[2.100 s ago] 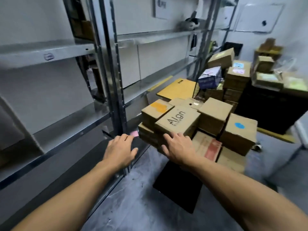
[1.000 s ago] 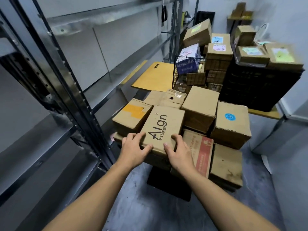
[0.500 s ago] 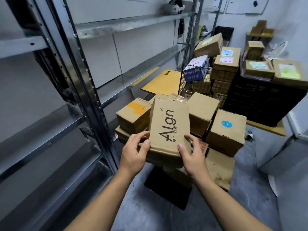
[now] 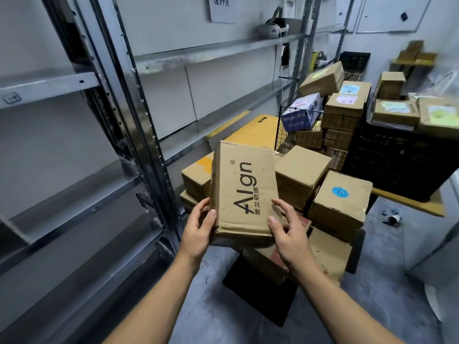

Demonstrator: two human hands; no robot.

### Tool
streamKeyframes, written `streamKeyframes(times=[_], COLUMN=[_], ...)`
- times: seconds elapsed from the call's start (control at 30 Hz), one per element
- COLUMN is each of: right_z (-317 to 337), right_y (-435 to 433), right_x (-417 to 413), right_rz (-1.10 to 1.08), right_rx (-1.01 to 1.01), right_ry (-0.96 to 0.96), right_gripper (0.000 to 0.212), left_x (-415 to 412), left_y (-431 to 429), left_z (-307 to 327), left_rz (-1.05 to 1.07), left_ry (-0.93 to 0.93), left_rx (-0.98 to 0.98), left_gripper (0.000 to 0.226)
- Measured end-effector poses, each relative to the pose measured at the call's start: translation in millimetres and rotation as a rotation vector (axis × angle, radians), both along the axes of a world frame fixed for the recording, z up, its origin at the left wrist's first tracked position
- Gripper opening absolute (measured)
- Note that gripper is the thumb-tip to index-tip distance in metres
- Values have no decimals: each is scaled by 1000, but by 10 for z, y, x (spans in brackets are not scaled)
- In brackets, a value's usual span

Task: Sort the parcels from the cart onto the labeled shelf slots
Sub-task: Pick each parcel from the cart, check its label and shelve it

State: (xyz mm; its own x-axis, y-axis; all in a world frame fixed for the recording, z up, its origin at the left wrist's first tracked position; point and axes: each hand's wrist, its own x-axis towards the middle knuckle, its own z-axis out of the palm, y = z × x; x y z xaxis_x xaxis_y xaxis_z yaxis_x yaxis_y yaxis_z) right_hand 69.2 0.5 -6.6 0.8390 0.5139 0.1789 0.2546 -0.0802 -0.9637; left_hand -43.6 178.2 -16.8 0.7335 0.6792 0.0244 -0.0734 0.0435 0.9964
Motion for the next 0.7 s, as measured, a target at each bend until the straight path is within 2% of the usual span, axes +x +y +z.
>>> streamKeyframes(times=[0.07, 0.13, 0.2, 0.3, 0.37, 0.43, 0.53, 0.63, 0.7], right_z=[-29, -53, -47, 5, 49, 120, 225, 263, 306], right_y=[14, 27, 46, 88, 107, 132, 174, 170, 138], right_x=[8, 30, 68, 116, 132, 110, 36, 6, 8], right_rz=[30, 40, 49, 54, 60, 74, 126, 109, 88], right_rx=[5, 0, -61, -194, -247, -260, -182, -84, -6], right_ry=[-1, -46, -91, -105, -99, -101, -39, -6, 9], right_gripper=[39, 38, 42, 42, 38, 47, 70, 60, 56], left_x=[-10, -16, -28, -28, -38, -41, -10, 33, 38], left_y=[7, 28, 49, 70, 67, 41, -61, -147, -159], left_z=[23, 28, 53, 72, 67, 60, 115, 204, 250], left_rz=[-47, -45, -27, -4, 6, 22, 59, 86, 33], left_ry=[-43, -51, -51, -43, -29, 7, 36, 12, -31], left_rx=[-100, -109, -47, 103, 195, 295, 431, 493, 461], left_gripper=[56, 64, 66, 50, 52, 54, 49, 48, 48])
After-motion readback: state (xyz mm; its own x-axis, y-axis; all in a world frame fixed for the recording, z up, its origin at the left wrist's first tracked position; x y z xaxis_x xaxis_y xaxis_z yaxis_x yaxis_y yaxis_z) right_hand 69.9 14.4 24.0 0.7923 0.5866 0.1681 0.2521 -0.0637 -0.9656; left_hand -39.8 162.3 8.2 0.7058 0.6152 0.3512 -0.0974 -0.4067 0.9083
